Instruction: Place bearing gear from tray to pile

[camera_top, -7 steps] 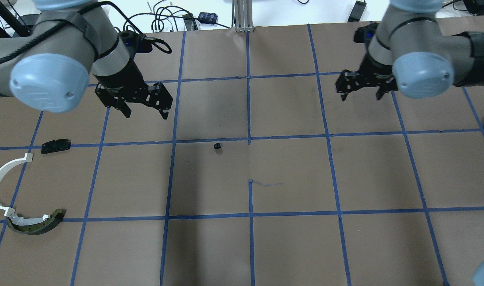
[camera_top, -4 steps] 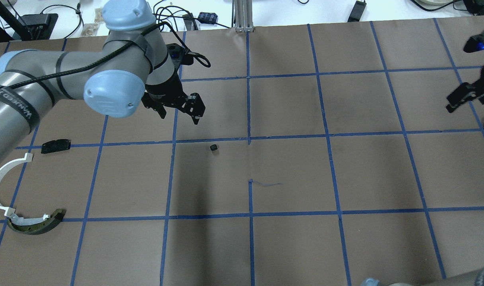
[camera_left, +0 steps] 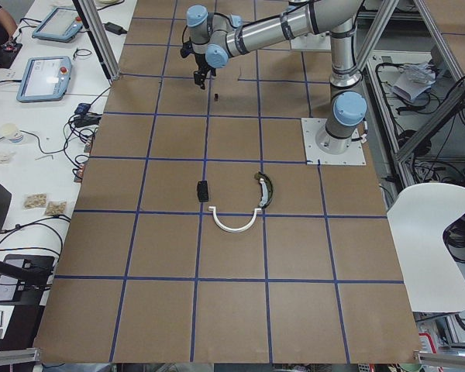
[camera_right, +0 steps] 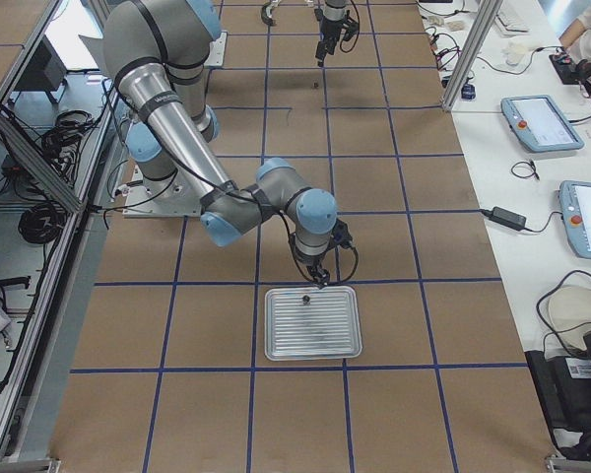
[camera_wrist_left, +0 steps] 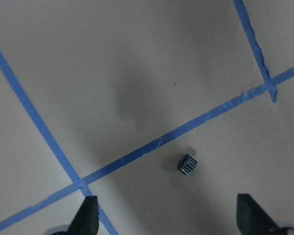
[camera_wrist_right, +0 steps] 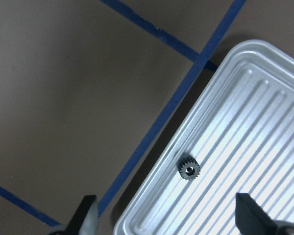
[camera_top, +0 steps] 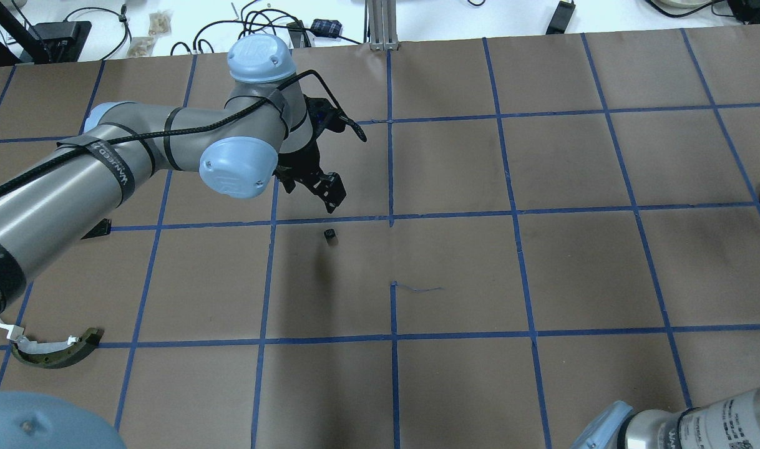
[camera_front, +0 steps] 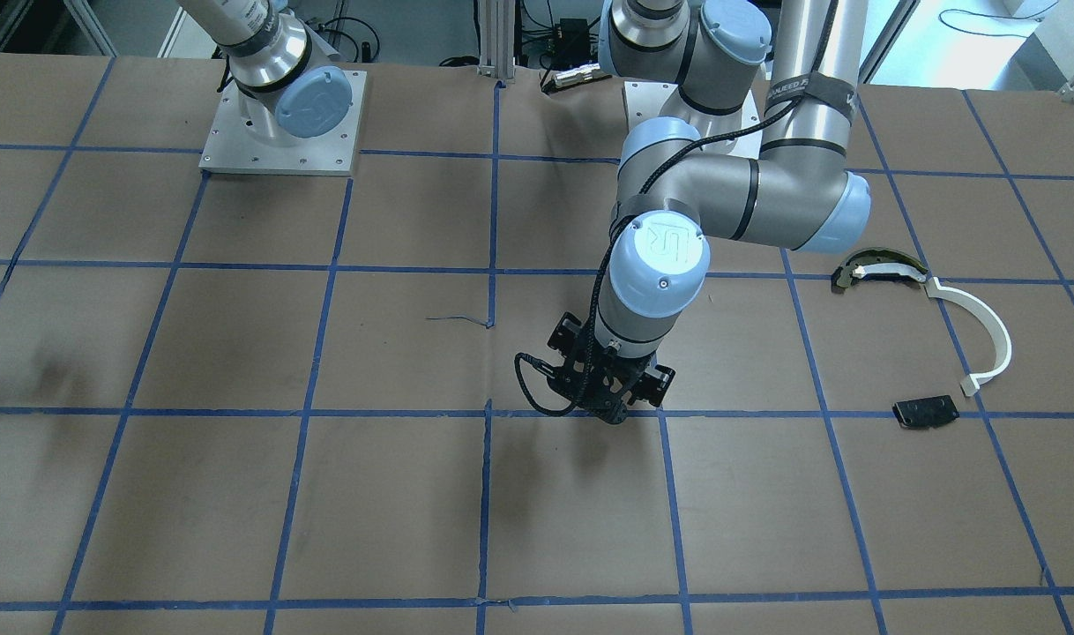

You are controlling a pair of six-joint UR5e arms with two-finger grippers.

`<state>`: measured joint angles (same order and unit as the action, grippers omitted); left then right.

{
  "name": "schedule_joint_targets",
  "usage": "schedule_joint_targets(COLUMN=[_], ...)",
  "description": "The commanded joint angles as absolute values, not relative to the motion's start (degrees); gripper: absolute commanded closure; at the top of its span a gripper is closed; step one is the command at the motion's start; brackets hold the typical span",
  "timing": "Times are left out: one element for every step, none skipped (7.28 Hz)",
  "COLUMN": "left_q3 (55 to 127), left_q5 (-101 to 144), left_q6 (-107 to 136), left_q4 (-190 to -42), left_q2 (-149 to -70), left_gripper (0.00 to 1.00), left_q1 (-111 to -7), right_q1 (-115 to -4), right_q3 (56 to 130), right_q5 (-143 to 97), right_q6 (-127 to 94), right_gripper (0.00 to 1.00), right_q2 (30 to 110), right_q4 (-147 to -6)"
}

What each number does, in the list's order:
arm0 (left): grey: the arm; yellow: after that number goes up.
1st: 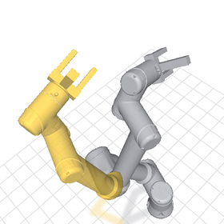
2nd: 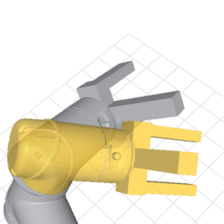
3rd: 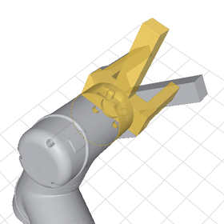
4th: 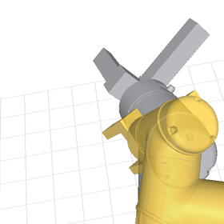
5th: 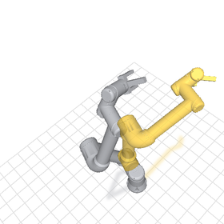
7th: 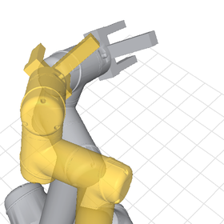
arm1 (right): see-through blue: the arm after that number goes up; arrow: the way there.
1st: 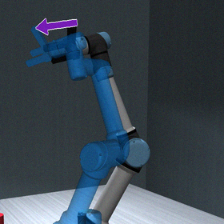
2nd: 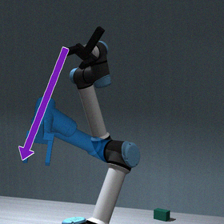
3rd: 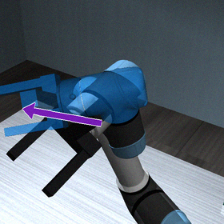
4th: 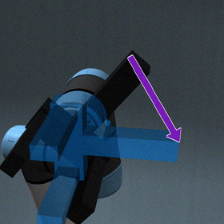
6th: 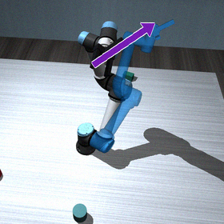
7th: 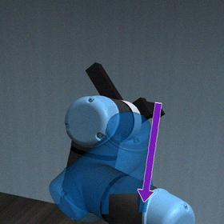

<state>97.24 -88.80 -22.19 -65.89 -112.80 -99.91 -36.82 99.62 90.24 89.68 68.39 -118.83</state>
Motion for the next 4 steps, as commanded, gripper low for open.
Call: schedule_joint_targets(left_q3=[98.9, 99.5, 99.5, 99.5], left_q5=[-88.7, -88.7, -88.5, -88.3], left_q6=[-24.2, -24.7, -25.0, -25.2], left_q4=[-63.8, -62.9, -62.0, -60.7], left_q2=[-114.8, -115.7, -116.7, -117.8], left_gripper=[0.00, 0.00, 0.00, 0.00], left_q1=[-100.1, -100.2, -100.2, -100.2], right_q1=[-34.2, -34.2, -34.2, -34.2], right_q3=[99.6, 99.6, 99.6, 99.7], right_q5=[90.0, 90.0, 88.3, 86.8], right_q6=[106.4, 108.8, 112.5, 112.6], right_gripper=[0.00, 0.01, 0.05, 0.03], right_q2=[63.7, 62.7, 61.0, 60.8], right_q4=[-123.6, -126.9, -127.0, -126.9])
